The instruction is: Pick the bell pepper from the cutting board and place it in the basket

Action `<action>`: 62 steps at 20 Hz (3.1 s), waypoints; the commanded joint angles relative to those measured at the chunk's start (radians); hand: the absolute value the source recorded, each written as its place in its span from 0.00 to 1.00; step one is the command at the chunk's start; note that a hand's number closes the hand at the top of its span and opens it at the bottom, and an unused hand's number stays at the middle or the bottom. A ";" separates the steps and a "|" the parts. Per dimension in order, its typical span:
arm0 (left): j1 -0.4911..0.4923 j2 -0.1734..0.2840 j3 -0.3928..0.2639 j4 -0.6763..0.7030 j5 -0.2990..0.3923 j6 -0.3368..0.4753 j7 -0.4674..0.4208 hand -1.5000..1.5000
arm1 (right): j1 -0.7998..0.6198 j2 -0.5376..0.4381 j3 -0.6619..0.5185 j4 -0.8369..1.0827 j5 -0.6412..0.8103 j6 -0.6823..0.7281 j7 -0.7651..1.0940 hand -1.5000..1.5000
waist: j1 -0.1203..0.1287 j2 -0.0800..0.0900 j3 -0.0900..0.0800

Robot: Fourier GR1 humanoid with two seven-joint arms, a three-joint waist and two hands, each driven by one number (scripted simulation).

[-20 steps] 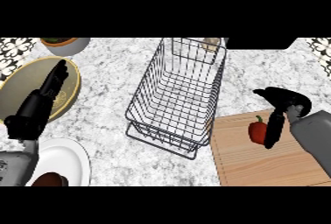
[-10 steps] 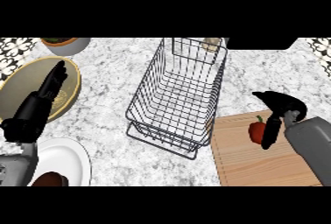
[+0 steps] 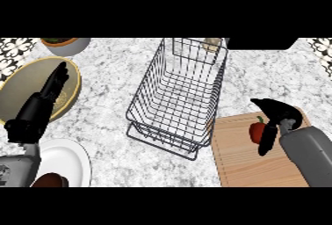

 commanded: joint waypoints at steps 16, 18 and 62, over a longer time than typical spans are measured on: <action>-0.030 -0.065 0.051 0.041 -0.079 -0.041 -0.030 0.50 | 0.070 0.084 -0.146 0.125 0.170 -0.030 -0.158 1.00 | -0.003 0.001 0.000; -0.078 -0.045 0.083 0.047 -0.049 -0.065 0.034 0.50 | 0.096 0.099 -0.123 0.082 0.192 -0.034 -0.159 1.00 | -0.005 0.000 0.000; 0.012 -0.078 0.082 0.006 -0.065 -0.098 -0.026 0.50 | -0.337 0.016 -0.342 -0.718 -0.165 -0.317 0.092 1.00 | 0.014 -0.004 -0.003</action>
